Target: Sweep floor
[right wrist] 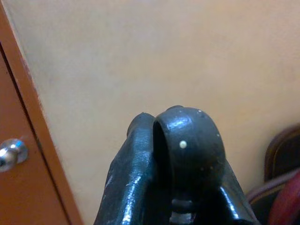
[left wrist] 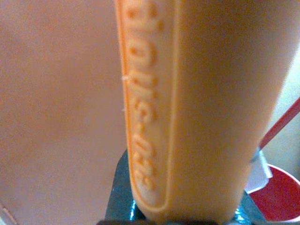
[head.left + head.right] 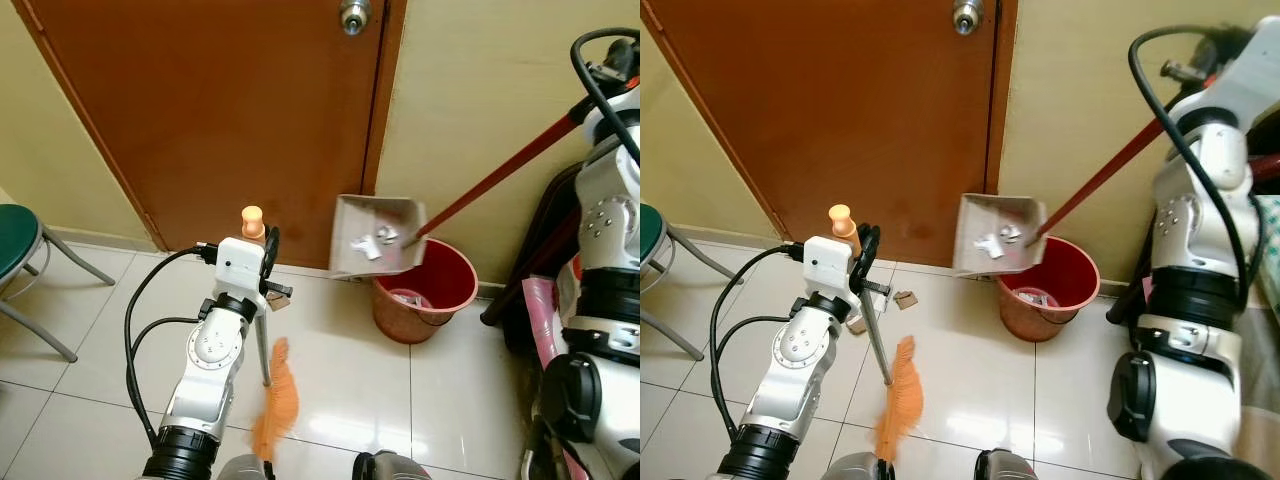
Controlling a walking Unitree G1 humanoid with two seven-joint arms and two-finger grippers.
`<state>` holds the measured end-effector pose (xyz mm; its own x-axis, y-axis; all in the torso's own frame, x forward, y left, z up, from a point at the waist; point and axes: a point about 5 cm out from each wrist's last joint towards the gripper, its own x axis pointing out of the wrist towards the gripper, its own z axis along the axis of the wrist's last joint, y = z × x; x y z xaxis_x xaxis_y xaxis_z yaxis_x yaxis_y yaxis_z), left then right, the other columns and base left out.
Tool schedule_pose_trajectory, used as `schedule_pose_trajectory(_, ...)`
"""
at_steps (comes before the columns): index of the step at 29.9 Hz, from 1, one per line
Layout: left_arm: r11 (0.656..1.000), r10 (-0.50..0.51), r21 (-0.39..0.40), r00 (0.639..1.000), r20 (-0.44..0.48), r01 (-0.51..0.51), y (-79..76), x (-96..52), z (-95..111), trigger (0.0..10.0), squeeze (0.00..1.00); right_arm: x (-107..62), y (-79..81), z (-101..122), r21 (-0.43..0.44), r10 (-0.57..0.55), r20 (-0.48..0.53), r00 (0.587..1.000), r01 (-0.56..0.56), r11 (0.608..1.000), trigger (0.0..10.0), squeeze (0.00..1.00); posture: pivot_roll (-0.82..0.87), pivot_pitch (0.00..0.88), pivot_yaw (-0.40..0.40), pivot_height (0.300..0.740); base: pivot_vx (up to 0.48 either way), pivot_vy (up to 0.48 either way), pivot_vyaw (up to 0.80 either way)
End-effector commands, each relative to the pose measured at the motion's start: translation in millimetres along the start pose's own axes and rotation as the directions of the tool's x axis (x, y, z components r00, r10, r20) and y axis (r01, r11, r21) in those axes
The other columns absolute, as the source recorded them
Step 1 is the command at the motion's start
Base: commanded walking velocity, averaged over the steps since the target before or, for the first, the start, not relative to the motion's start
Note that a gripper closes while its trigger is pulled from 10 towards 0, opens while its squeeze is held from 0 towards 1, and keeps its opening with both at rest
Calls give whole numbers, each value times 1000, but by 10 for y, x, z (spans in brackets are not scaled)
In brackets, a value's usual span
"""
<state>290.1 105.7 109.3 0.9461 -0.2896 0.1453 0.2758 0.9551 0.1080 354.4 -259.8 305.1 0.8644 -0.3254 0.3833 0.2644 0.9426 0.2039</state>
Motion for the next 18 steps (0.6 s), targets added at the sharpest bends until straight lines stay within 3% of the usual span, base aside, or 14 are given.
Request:
schedule_pose_trajectory(1, 1000, -8, -27, 999, -46, 6, -30, -23, -90, 10000, 0, 47, 24, 236, -13, 19, 111, 994, -17, 1000, 10000, 0, -66, 0, -2, 740, 0, 0, 0)
schedule_pose_trajectory(9, 999, -15, -33, 998, -58, 13, -32, -42, -121, 10000, 0, 21, -107, 312, -122, 55, 155, 986, -37, 992, 10000, 0, -70, 5, 0, 740, 0, 0, 0)
schedule_pose_trajectory(10, 999, -17, -33, 998, -58, 15, -37, -40, -120, 10000, 0, 13, -96, 299, -130, 74, 152, 986, -54, 990, 10000, 0, -70, 5, 0, 740, 0, 0, 0)
schedule_pose_trajectory(12, 999, -25, -34, 998, -52, 23, -57, -29, -101, 10000, 0, -60, 39, 300, -244, 207, 176, 962, -161, 956, 10000, 0, -76, 10, 3, 740, 0, 0, 0)
schedule_pose_trajectory(13, 999, -25, -34, 998, -52, 23, -57, -29, -101, 10000, 0, -60, 39, 300, -244, 207, 176, 962, -161, 956, 10000, 0, -76, 10, 3, 740, 0, 0, 0)
schedule_pose_trajectory(14, 999, -27, -35, 998, -51, 25, -59, -24, -99, 10000, 0, -109, 127, 297, -314, 273, 186, 944, -206, 927, 10000, 0, -80, 12, 8, 740, 0, 0, 0)
schedule_pose_trajectory(18, 999, -32, -37, 998, -54, 30, -62, -24, -106, 10000, 0, -157, 204, 312, -364, 311, 212, 926, -221, 905, 10000, 0, -80, 12, 8, 740, 0, 0, 0)
